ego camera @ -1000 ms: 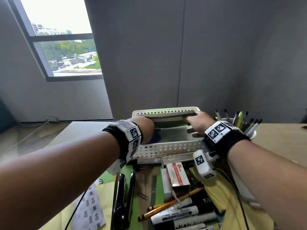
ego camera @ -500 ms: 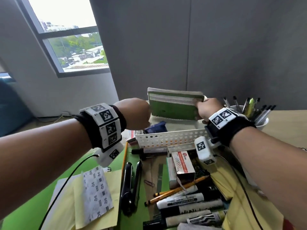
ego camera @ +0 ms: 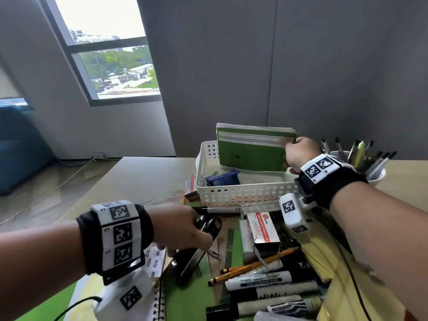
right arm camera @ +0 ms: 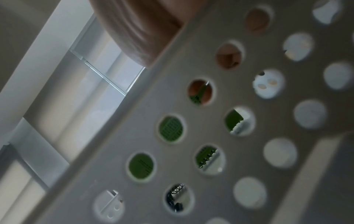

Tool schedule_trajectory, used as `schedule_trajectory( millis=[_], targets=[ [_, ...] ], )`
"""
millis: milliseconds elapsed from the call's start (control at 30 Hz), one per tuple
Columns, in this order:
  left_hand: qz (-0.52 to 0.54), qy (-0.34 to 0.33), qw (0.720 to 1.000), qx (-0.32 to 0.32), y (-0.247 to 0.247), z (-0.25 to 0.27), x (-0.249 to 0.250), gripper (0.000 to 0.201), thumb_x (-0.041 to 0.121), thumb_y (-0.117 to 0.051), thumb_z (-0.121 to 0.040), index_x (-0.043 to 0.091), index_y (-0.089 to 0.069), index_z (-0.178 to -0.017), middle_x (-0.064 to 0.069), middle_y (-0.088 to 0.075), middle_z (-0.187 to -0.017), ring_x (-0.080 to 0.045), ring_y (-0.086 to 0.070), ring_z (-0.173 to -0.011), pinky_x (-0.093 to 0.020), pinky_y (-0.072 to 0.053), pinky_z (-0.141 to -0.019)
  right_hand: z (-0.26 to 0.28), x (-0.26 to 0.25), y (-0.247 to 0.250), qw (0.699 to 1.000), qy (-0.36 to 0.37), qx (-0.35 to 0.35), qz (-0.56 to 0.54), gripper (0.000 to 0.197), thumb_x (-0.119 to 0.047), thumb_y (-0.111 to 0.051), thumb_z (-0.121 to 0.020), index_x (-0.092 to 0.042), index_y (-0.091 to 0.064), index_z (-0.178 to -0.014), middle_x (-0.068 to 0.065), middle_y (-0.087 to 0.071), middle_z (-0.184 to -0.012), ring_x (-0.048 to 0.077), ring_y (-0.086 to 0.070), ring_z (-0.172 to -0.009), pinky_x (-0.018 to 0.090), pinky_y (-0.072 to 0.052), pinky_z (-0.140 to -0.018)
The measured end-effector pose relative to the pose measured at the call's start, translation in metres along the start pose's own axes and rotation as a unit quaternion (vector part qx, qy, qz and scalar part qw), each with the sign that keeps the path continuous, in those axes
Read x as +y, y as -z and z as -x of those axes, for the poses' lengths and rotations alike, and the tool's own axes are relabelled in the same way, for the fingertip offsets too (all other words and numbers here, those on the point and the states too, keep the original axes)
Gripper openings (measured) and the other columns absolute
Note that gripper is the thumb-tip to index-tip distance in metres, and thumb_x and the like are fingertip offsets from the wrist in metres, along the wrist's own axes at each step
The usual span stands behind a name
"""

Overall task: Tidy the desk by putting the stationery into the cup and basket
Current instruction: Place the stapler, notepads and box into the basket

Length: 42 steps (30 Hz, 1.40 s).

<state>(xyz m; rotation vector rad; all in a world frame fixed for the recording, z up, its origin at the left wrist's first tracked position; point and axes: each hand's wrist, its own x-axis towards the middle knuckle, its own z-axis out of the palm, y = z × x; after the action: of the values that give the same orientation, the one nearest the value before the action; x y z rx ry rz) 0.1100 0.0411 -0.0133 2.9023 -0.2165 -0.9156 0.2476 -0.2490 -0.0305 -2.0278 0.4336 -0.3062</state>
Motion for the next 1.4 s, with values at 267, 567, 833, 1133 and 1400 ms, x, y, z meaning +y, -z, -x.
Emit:
schedule_trajectory(
  millis=[267,567,833,1133,1400],
  targets=[
    [0.430,-0.123,0.891,0.077,0.068,0.013,0.009,0.047,0.029,-0.078,-0.082,0.006,-0.061,-0.119,-0.017,-0.075,-0.113,-0.035,-0.073,-0.105,-0.045,-0.059,-0.096,-0.003,0.001,-0.004,1.000,0.010,-0.029,0.002,0.033,-0.052,-0.055,-0.092,-0.022,-0.057,-0.078,0.012,-0.074,-0.102,0.039,-0.071,-0.095,0.053,-0.058,-0.089],
    [0.102,-0.136,0.955,0.244,0.122,-0.075,0.052,0.046,0.044,-0.082,-0.081,0.025,-0.060,-0.117,0.005,-0.067,-0.103,-0.016,-0.067,-0.092,-0.040,-0.060,-0.089,0.003,-0.002,0.001,0.999,0.005,0.043,-0.016,0.038,-0.053,-0.052,-0.094,-0.017,-0.065,-0.098,0.011,-0.073,-0.102,0.039,-0.069,-0.096,0.051,-0.057,-0.090],
    [-0.218,-0.082,0.940,0.251,0.125,-0.129,0.076,0.055,0.049,-0.082,-0.078,0.020,-0.065,-0.122,0.001,-0.069,-0.108,-0.025,-0.065,-0.101,-0.037,-0.056,-0.090,-0.001,0.002,0.005,0.999,0.005,0.045,0.001,0.035,-0.046,-0.053,-0.100,-0.014,-0.066,-0.106,0.012,-0.071,-0.111,0.034,-0.065,-0.103,0.030,-0.041,-0.079],
    [-0.354,-0.053,0.924,0.132,0.120,-0.140,0.077,0.042,0.043,-0.057,-0.100,0.013,-0.068,-0.127,-0.006,-0.071,-0.119,-0.026,-0.065,-0.111,-0.034,-0.049,-0.089,-0.002,0.003,0.003,1.000,0.017,0.021,-0.008,0.023,-0.043,-0.056,-0.101,-0.021,-0.060,-0.100,0.010,-0.069,-0.112,0.032,-0.062,-0.104,0.030,-0.038,-0.080],
    [-0.353,-0.075,0.929,0.080,0.116,-0.130,0.072,0.051,0.017,-0.057,-0.098,0.019,-0.050,-0.148,-0.003,-0.066,-0.118,-0.022,-0.061,-0.102,-0.032,-0.051,-0.081,0.004,-0.002,0.005,1.000,0.006,0.011,-0.011,0.024,-0.042,-0.052,-0.103,-0.020,-0.058,-0.094,0.013,-0.071,-0.112,0.035,-0.064,-0.106,0.030,-0.041,-0.081]
  ],
)
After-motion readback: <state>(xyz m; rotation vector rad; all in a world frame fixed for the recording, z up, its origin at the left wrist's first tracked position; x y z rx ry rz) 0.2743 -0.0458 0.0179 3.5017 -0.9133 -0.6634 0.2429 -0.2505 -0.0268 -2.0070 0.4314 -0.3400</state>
